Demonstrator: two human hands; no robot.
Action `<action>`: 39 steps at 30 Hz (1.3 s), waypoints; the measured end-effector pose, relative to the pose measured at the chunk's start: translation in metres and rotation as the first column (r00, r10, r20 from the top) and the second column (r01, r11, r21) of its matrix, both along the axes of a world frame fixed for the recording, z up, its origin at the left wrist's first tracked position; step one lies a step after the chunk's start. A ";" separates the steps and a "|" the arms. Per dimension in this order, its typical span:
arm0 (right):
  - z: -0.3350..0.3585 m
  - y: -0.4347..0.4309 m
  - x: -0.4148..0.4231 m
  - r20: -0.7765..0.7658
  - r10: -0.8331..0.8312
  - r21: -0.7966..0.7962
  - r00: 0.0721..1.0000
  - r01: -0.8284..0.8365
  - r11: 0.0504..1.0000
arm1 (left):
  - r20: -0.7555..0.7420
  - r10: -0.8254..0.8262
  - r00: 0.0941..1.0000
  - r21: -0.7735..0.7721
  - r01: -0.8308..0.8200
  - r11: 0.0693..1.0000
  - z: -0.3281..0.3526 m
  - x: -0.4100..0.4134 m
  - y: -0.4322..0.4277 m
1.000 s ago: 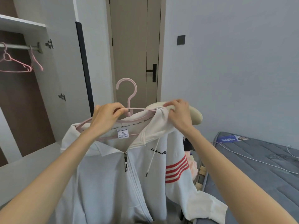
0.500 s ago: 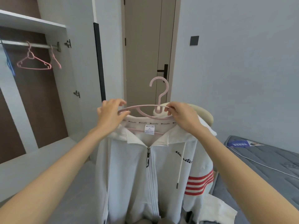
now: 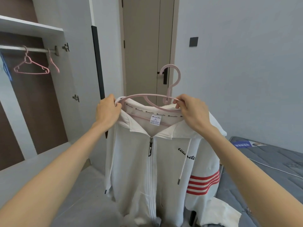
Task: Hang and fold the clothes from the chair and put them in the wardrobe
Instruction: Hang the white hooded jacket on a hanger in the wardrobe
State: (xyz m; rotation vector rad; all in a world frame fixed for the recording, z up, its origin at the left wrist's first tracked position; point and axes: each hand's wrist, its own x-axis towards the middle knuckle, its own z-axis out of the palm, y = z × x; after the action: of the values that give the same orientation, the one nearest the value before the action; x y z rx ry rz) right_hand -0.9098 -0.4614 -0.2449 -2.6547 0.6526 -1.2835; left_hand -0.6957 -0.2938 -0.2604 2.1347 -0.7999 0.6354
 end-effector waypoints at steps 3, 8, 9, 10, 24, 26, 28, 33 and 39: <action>-0.004 -0.005 -0.006 -0.130 0.064 0.041 0.989 -0.059 0.997 | 0.038 -0.034 0.999 -0.057 0.036 0.998 -0.003 -0.003 -0.002; -0.024 -0.007 -0.012 -0.427 0.083 -0.042 0.901 -0.111 0.993 | 0.115 -0.132 0.985 -0.115 0.145 0.983 0.012 -0.020 -0.011; -0.027 -0.006 -0.011 -0.473 0.048 -0.081 0.879 -0.098 0.992 | 0.156 -0.154 0.976 -0.109 0.172 0.979 0.017 -0.026 -0.014; -0.029 -0.004 -0.009 -0.500 0.019 -0.126 0.866 -0.094 0.988 | 0.199 -0.176 0.964 -0.099 0.198 0.975 0.022 -0.033 -0.016; -0.014 -0.008 0.000 -0.264 0.040 -0.109 0.964 -0.071 0.991 | 0.188 -0.289 0.939 0.364 0.207 0.908 0.027 -0.052 -0.016; -0.008 -0.003 -0.002 -0.210 0.094 -0.099 0.973 -0.117 0.988 | 0.202 -0.455 0.867 0.436 0.337 0.835 0.034 -0.053 -0.019; -0.001 0.001 -0.003 -0.153 0.118 -0.124 0.981 -0.138 0.983 | 0.242 -0.558 0.794 0.516 0.382 0.767 0.039 -0.058 -0.025; 0.014 -0.006 0.002 0.036 0.055 -0.071 0.998 -0.052 0.996 | 0.356 -0.397 0.846 0.443 0.222 0.869 0.041 -0.060 -0.027; 0.004 -0.016 -0.007 -0.076 -0.259 0.008 0.963 0.260 0.966 | 0.341 -0.217 0.915 0.316 0.106 0.943 0.023 -0.051 -0.018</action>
State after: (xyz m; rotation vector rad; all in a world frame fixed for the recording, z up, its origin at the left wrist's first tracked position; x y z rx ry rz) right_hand -0.9164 -0.4777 -0.2409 -2.6826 1.0483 -1.2329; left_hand -0.7472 -0.3114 -0.2374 2.2036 -1.3398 0.8939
